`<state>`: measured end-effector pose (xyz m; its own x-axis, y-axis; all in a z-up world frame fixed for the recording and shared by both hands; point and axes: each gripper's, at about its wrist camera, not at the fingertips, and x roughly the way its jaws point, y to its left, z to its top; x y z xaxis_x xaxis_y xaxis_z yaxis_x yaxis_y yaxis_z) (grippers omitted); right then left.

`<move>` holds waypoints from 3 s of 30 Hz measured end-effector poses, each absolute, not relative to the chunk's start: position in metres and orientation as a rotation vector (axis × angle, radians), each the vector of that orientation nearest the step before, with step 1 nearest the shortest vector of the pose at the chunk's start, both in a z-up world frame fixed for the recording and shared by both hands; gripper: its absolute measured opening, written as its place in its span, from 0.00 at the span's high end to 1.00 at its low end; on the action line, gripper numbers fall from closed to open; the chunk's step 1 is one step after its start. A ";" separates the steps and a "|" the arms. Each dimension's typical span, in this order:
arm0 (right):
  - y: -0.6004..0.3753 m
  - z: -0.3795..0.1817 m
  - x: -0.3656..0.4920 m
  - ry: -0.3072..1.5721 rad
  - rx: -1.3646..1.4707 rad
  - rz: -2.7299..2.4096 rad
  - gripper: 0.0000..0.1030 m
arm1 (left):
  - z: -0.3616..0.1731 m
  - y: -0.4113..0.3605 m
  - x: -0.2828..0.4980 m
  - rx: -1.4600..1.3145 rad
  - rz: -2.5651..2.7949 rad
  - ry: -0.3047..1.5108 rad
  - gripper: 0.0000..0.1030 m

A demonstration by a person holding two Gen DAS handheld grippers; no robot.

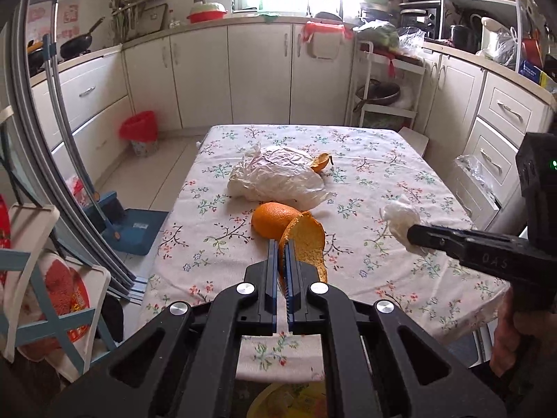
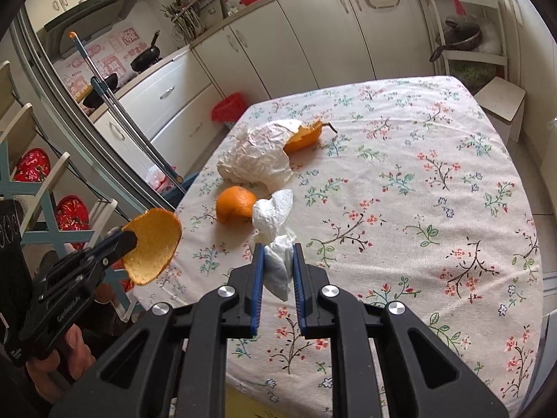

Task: Collect trash
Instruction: 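Carry the orange peel and tissue ball down over the yellow bucket, then open the left tool to drop the peel while the right tool drops the tissue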

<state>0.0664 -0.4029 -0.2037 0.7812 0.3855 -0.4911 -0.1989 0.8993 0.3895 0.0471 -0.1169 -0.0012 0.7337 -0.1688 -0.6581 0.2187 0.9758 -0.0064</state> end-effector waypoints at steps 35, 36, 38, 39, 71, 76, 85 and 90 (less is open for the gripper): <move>-0.365 -0.221 -0.061 0.507 0.313 0.329 0.84 | -0.014 -0.090 -0.098 0.055 -0.213 0.840 0.97; -0.363 -0.224 -0.064 0.513 0.312 0.332 0.84 | -0.017 -0.089 -0.101 0.054 -0.213 0.851 0.97; -0.359 -0.228 -0.069 0.526 0.308 0.334 0.84 | -0.021 -0.087 -0.103 0.048 -0.214 0.869 0.97; -0.357 -0.231 -0.072 0.530 0.306 0.335 0.84 | -0.023 -0.087 -0.104 0.046 -0.215 0.876 0.97; -0.310 -0.286 -0.082 0.764 0.178 0.322 0.71 | -0.065 -0.084 -0.107 0.048 -0.187 1.008 0.56; -0.313 -0.283 -0.083 0.738 0.186 0.313 0.58 | -0.056 -0.082 -0.110 0.047 -0.172 0.960 0.45; -0.319 -0.279 -0.084 0.701 0.206 0.291 0.49 | -0.050 -0.076 -0.111 0.029 -0.141 0.915 0.31; -0.325 -0.273 -0.086 0.663 0.228 0.268 0.45 | -0.040 -0.067 -0.112 -0.010 -0.114 0.853 0.22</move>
<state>-0.0857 -0.3249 -0.2735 0.7558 0.3158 -0.5736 -0.1714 0.9409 0.2921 -0.1122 -0.0675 -0.0403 0.6517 -0.1046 -0.7512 0.0966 0.9938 -0.0546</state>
